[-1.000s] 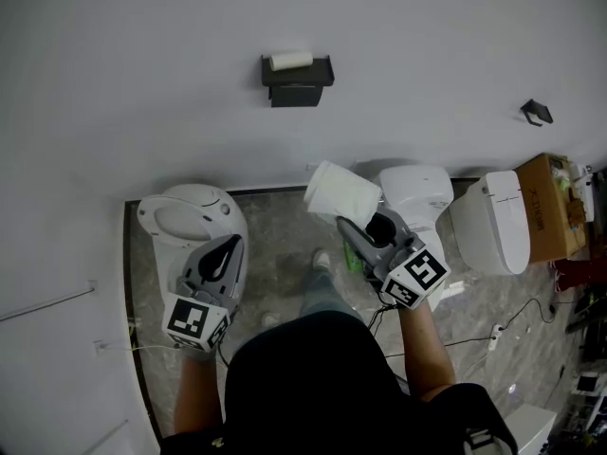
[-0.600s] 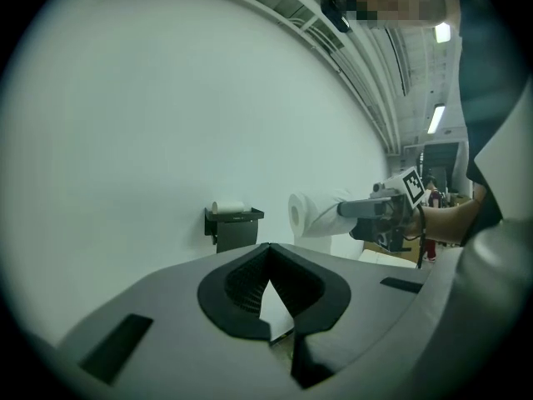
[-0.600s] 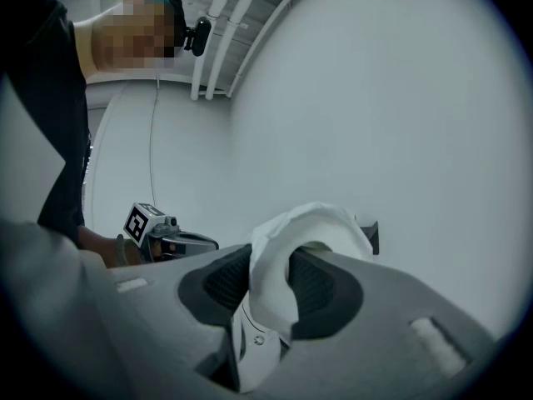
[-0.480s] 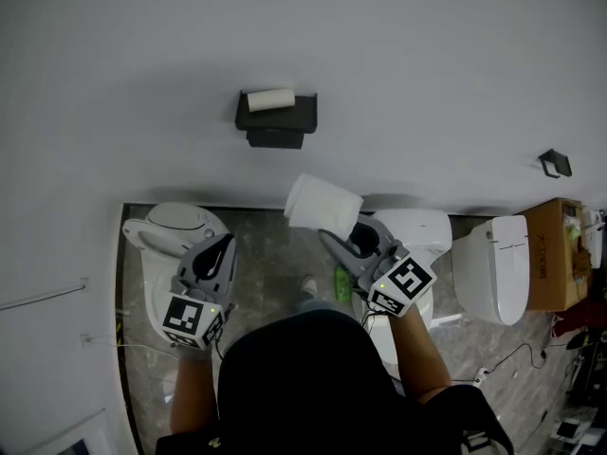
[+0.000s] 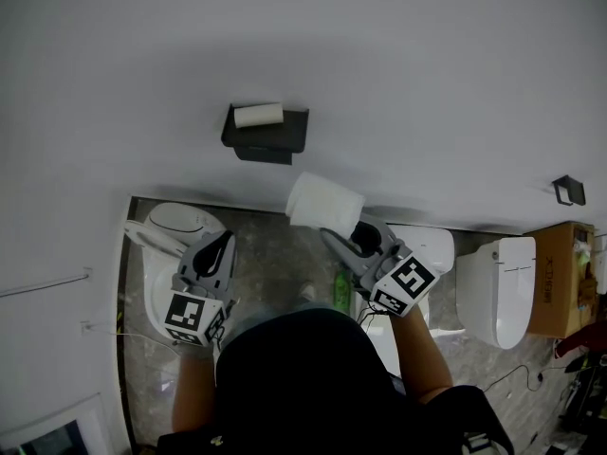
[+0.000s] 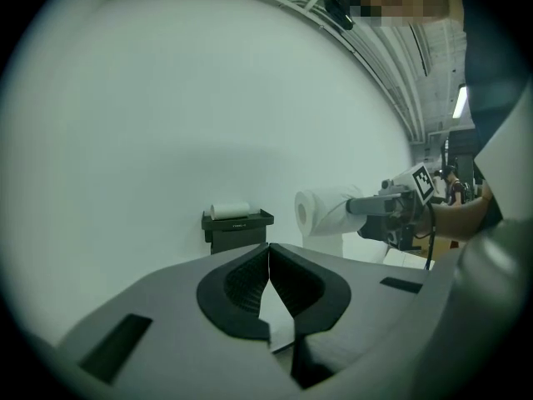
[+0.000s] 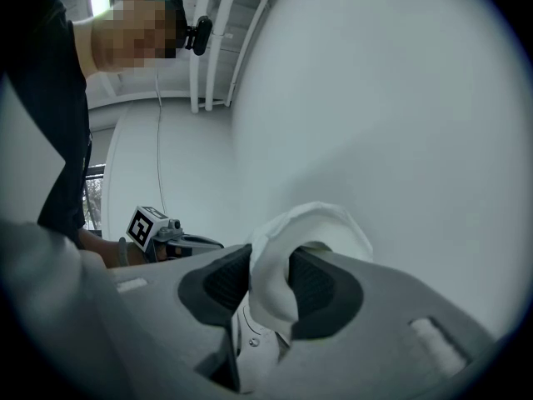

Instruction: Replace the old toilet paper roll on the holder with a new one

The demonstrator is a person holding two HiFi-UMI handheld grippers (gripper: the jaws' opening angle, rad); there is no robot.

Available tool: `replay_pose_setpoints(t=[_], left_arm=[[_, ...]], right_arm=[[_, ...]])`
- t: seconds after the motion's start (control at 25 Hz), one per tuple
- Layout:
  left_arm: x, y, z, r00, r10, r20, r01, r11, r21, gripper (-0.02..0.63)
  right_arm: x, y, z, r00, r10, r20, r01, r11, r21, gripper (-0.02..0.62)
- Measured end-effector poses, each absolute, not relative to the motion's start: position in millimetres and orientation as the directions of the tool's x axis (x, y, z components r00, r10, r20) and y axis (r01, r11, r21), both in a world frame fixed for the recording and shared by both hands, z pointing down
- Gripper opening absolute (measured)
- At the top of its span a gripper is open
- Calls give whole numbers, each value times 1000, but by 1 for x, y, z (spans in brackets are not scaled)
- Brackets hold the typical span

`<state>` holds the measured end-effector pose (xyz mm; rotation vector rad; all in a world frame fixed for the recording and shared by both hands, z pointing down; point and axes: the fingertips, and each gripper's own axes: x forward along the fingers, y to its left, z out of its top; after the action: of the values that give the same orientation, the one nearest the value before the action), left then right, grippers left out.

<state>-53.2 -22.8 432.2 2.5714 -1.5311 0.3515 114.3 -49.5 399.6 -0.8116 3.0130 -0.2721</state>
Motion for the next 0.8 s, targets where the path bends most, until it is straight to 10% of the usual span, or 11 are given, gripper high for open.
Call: replay_pose_setpoints(t=[0.8], left_arm=[[-66, -124, 428, 468, -838, 281, -871, -491, -14, 14]], right_arm=[[130, -92, 405, -786, -616, 43, -612, 768, -188, 130]])
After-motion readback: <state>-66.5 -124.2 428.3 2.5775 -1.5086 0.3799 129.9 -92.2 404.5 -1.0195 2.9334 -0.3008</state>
